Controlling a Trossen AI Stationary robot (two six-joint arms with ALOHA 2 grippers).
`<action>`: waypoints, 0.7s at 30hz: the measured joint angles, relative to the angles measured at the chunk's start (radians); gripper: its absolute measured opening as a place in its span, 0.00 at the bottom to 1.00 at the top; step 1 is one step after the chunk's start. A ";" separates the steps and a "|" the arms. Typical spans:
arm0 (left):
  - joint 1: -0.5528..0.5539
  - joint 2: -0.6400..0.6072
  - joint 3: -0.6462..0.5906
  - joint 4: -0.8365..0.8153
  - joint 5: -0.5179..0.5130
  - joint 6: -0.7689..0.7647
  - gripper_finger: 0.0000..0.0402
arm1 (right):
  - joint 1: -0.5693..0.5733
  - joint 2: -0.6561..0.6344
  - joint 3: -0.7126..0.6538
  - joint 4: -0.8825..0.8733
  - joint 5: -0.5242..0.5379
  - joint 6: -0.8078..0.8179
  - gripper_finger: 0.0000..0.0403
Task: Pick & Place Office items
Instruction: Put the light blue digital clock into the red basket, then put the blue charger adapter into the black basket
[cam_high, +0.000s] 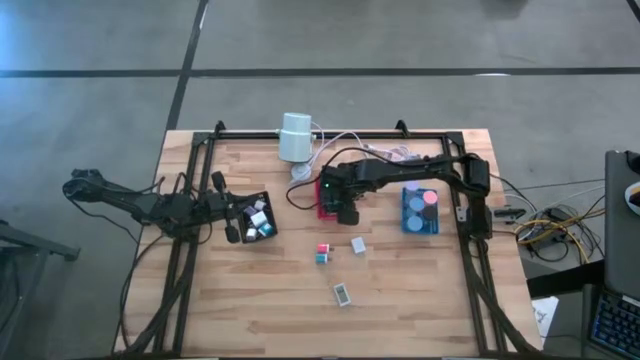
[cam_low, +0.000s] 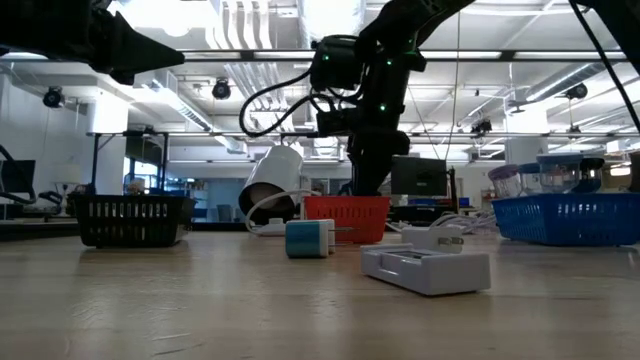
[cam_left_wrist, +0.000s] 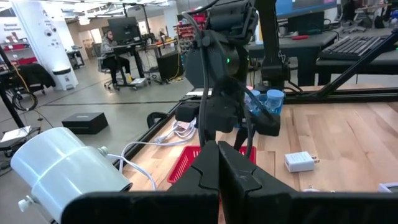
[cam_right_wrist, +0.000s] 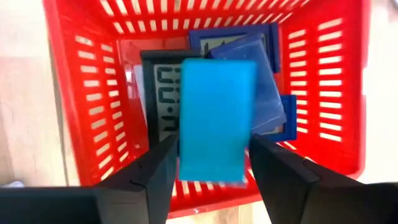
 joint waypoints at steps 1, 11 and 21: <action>0.000 0.000 0.000 0.000 0.000 0.000 0.00 | 0.000 -0.003 0.000 0.003 0.000 0.000 0.49; 0.000 0.000 0.000 0.000 0.000 -0.009 0.00 | 0.000 -0.133 -0.002 -0.012 0.002 0.041 0.56; 0.000 0.001 0.000 -0.005 0.001 -0.031 0.00 | 0.035 -0.653 -0.246 0.426 -0.001 0.069 0.46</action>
